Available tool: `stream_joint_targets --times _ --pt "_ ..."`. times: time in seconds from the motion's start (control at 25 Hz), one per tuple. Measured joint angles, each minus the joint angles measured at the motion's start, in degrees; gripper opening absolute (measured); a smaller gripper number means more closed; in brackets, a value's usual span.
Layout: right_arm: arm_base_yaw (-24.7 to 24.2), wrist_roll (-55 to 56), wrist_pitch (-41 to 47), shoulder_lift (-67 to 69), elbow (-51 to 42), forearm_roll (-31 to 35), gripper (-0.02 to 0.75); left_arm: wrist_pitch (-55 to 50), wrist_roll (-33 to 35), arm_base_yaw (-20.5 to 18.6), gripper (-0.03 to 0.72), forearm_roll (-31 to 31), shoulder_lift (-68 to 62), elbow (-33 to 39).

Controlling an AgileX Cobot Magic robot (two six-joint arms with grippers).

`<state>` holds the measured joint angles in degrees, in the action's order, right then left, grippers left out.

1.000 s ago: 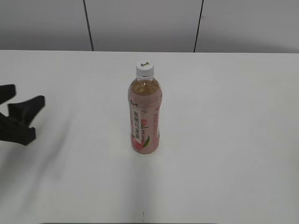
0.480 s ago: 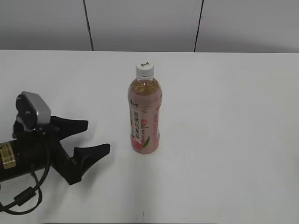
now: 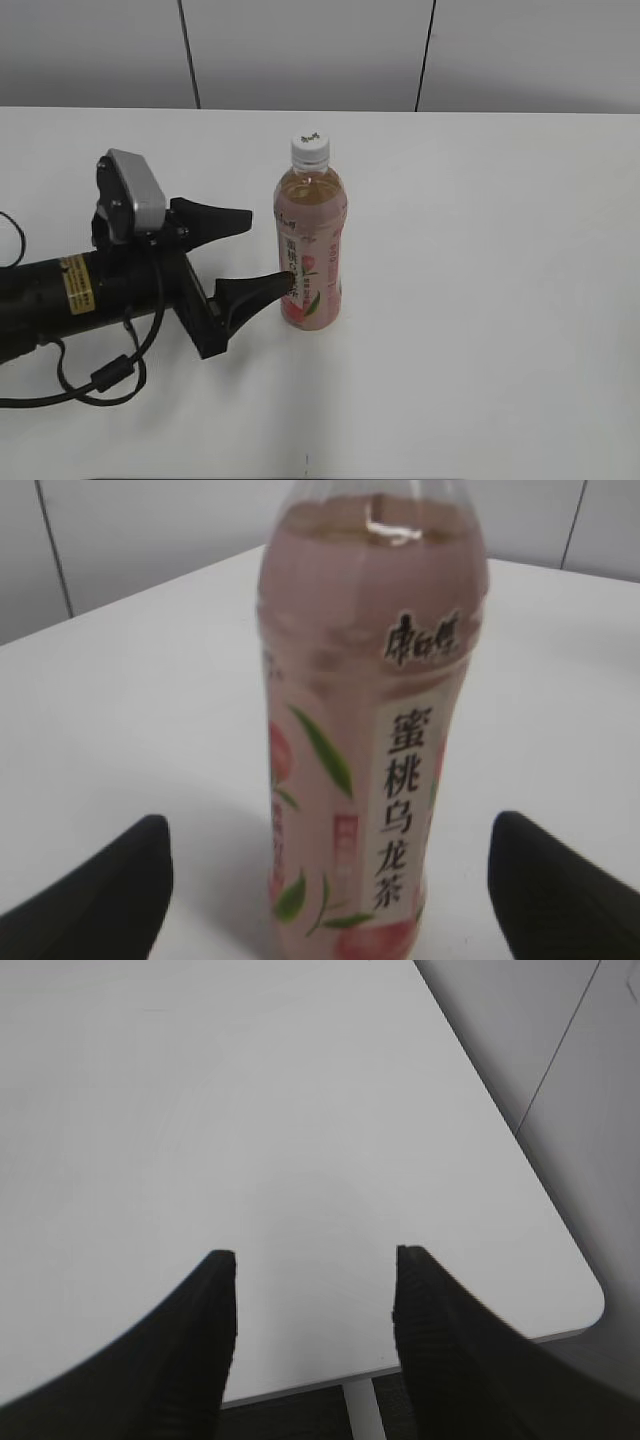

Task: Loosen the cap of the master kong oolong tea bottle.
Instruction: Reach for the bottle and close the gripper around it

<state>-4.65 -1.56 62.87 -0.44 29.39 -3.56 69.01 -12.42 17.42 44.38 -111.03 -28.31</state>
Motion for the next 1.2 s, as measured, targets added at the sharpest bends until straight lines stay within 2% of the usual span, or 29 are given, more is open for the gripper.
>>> stream_joint_targets --times 0.32,0.96,1.08,1.2 --pt "0.0 0.0 0.0 0.0 0.0 0.0 0.386 0.2 -2.0 3.59 0.581 1.53 -0.59 -6.41" --pt "0.0 0.0 0.0 0.0 0.0 0.0 0.386 0.2 -3.43 5.26 0.58 0.99 -6.86 -13.64" --pt "0.0 0.0 0.0 0.0 0.0 0.0 0.386 0.2 -3.43 5.26 0.552 -0.4 -6.98 -13.88" --pt "0.0 0.0 0.0 0.0 0.0 0.0 0.386 0.25 -3.48 5.31 0.489 0.14 -6.98 -13.88"
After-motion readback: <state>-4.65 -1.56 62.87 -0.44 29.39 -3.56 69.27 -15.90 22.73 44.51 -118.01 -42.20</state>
